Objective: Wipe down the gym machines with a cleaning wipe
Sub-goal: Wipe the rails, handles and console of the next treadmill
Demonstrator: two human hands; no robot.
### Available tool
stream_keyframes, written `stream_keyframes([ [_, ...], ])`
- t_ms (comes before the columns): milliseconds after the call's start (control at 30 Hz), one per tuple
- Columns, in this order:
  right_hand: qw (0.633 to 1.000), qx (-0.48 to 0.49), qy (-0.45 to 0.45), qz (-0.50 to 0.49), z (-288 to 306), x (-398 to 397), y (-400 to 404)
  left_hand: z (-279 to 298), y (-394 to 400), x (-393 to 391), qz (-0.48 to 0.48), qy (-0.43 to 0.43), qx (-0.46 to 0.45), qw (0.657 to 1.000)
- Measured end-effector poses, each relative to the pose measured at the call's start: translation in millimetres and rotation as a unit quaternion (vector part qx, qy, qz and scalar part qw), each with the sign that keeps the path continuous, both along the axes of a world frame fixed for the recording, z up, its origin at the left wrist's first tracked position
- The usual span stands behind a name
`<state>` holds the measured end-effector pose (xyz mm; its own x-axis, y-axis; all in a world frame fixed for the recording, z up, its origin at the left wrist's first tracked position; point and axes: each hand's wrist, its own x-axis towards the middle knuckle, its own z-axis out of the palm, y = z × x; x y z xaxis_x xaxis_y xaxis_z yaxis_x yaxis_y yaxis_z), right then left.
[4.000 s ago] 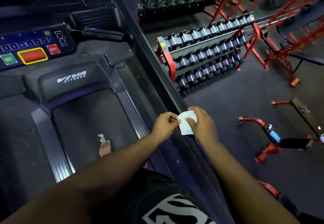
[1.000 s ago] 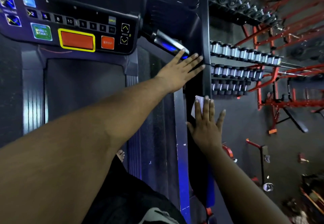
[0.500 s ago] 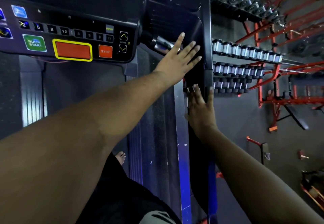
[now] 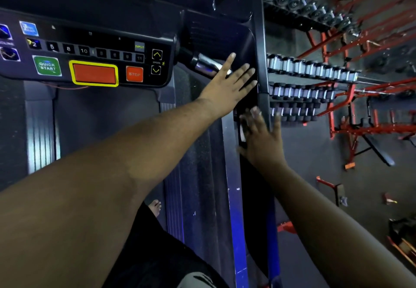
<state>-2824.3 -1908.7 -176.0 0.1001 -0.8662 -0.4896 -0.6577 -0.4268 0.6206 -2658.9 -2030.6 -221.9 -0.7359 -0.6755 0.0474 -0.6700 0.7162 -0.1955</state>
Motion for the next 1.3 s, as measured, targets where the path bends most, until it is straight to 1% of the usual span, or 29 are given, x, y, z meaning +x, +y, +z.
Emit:
stream_keyframes([
  [33, 0.997, -0.034, -0.064, -0.021, 2, -4, -11, -1, 2, -1, -0.002, 0.001, 0.003, 1.000],
  [100, 0.982, -0.059, -0.165, -0.067, 3, -12, -24, -1, 8, -4, -0.002, 0.003, 0.013, 1.000],
  [167, 0.962, -0.065, -0.237, -0.117, -1, -18, -16, 1, 13, -6, 0.003, 0.015, 0.031, 0.999],
  [233, 0.941, -0.077, -0.288, -0.161, -1, -19, 13, 3, 18, -8, 0.008, 0.028, 0.047, 0.998],
  [300, 0.934, -0.073, -0.296, -0.186, -2, -24, 48, 6, 22, -7, 0.009, 0.029, 0.060, 0.998],
  [367, 0.940, -0.068, -0.280, -0.181, -2, -29, 63, 7, 26, -9, 0.019, 0.034, 0.067, 0.997],
  [433, 0.940, -0.060, -0.284, -0.180, 1, -31, 49, 11, 31, -13, 0.025, 0.035, 0.071, 0.997],
  [567, 0.925, -0.061, -0.310, -0.211, 2, -20, -15, 8, 40, -14, 0.045, 0.051, 0.099, 0.993],
  [667, 0.926, -0.071, -0.304, -0.211, -1, -17, -16, 7, 45, -10, 0.056, 0.042, 0.107, 0.992],
  [767, 0.930, -0.066, -0.312, -0.185, -4, -25, 38, 10, 57, -9, 0.058, 0.034, 0.118, 0.991],
  [867, 0.916, -0.063, -0.343, -0.199, -7, -36, 106, 13, 82, -12, 0.052, 0.044, 0.124, 0.990],
  [933, 0.908, -0.063, -0.356, -0.212, -8, -42, 149, 14, 109, -19, 0.038, 0.046, 0.136, 0.989],
  [1067, 0.905, -0.057, -0.356, -0.225, -10, -55, 224, 11, 174, -32, 0.018, 0.036, 0.182, 0.982],
  [1233, 0.907, -0.062, -0.354, -0.217, -13, -66, 288, 3, 258, -47, 0.027, 0.059, 0.229, 0.971],
  [1300, 0.908, -0.065, -0.353, -0.218, -16, -69, 304, 3, 288, -54, 0.034, 0.070, 0.266, 0.961],
])
